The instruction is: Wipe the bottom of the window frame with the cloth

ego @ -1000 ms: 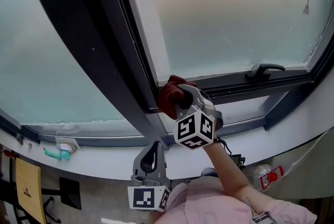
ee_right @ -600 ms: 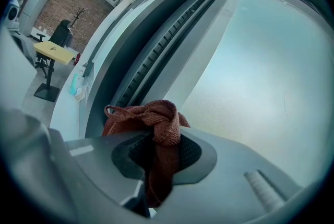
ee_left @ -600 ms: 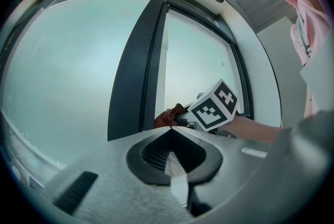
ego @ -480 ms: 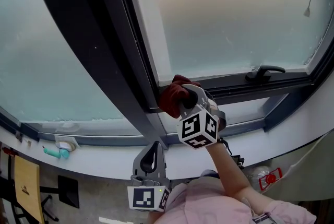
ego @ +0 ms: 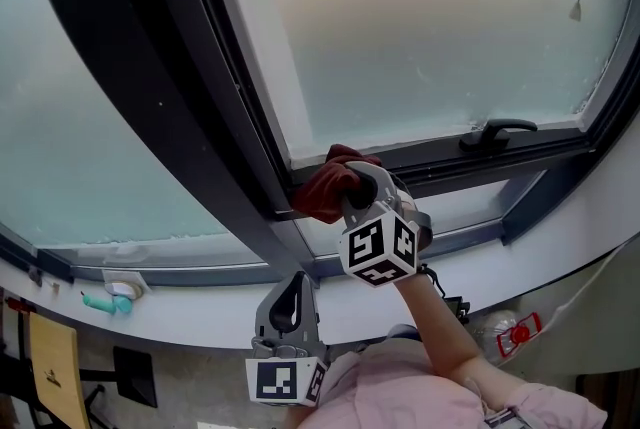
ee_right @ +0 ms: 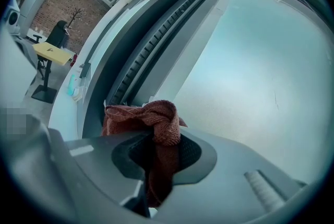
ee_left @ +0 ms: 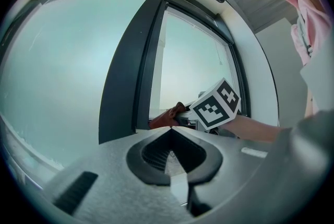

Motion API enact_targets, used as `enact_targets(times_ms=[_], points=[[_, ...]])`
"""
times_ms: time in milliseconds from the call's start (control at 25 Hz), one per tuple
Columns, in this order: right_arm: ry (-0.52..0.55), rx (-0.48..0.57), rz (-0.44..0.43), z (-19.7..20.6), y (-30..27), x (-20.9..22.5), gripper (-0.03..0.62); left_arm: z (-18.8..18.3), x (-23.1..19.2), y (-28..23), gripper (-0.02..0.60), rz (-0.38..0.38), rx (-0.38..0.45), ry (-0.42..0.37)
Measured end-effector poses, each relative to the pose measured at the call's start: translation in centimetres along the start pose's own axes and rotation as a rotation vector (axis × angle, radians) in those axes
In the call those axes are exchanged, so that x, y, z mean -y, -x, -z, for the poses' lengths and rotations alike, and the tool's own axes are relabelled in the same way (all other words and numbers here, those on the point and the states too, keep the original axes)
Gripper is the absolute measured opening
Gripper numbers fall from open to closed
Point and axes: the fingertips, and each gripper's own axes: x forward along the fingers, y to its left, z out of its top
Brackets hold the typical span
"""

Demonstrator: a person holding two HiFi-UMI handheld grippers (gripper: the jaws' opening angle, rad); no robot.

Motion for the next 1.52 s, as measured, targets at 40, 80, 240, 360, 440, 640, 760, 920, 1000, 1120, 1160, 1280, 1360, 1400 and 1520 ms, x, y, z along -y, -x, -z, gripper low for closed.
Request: enact_targets(times_ms=[40, 80, 240, 360, 440, 640, 760, 920, 1000, 1120, 1160, 1280, 1360, 1400, 1520], points=[[-0.003, -0.002, 0.001, 0.1, 0.1, 0.1, 0.066, 0.0, 0.0, 0.0, -0.005, 0.002, 0.000, 0.001], [-0.007, -0.004, 0.003, 0.2, 0.1, 0.3, 0.067, 0.0, 0.1, 0.0, -0.005, 0.004, 0.000, 0.001], [-0.029, -0.004, 0.003, 0.5, 0.4, 0.7, 0.067, 0.1, 0.0, 0.1, -0.005, 0.002, -0.002, 0.004], [-0.036, 0.000, 0.005, 0.5, 0.4, 0.8, 0.067, 0.1, -0.1, 0.1, -0.005, 0.002, -0.001, 0.005], [-0.040, 0.003, 0.008, 0.5, 0.4, 0.8, 0.067, 0.0, -0.2, 0.2, -0.005, 0.002, -0.001, 0.007], [-0.053, -0.004, 0.002, 0.6, 0.4, 0.9, 0.067, 0.2, -0.6, 0.3, -0.005, -0.005, -0.005, 0.014], [-0.056, -0.010, 0.003, 0.7, 0.4, 1.1, 0.067, 0.1, -0.7, 0.3, -0.005, -0.010, -0.002, 0.017], [-0.059, -0.017, 0.008, 1.0, 0.6, 1.4, 0.067, 0.0, -0.7, 0.3, -0.005, -0.008, 0.001, 0.016], [-0.061, -0.019, 0.011, 1.1, 0.6, 1.6, 0.067, 0.0, -0.6, 0.2, -0.005, -0.002, 0.001, 0.014], [-0.063, -0.021, 0.016, 1.4, 0.8, 1.9, 0.067, -0.1, -0.4, 0.1, -0.005, 0.004, 0.005, 0.013], [-0.065, -0.022, 0.018, 1.5, 0.9, 2.0, 0.067, -0.1, -0.3, 0.1, -0.005, 0.005, 0.007, 0.012], [-0.072, -0.027, 0.027, 1.9, 1.1, 2.5, 0.067, -0.1, -0.3, 0.0, -0.005, 0.007, 0.006, 0.009], [-0.076, -0.030, 0.033, 2.1, 1.2, 2.7, 0.067, -0.1, -0.1, -0.1, -0.005, 0.012, 0.005, 0.008], [-0.077, -0.032, 0.036, 2.2, 1.3, 2.9, 0.067, -0.2, 0.0, -0.1, -0.005, 0.015, 0.005, 0.007], [-0.085, -0.039, 0.046, 2.6, 1.5, 3.4, 0.067, -0.2, 0.3, -0.2, -0.005, 0.023, 0.003, 0.005]])
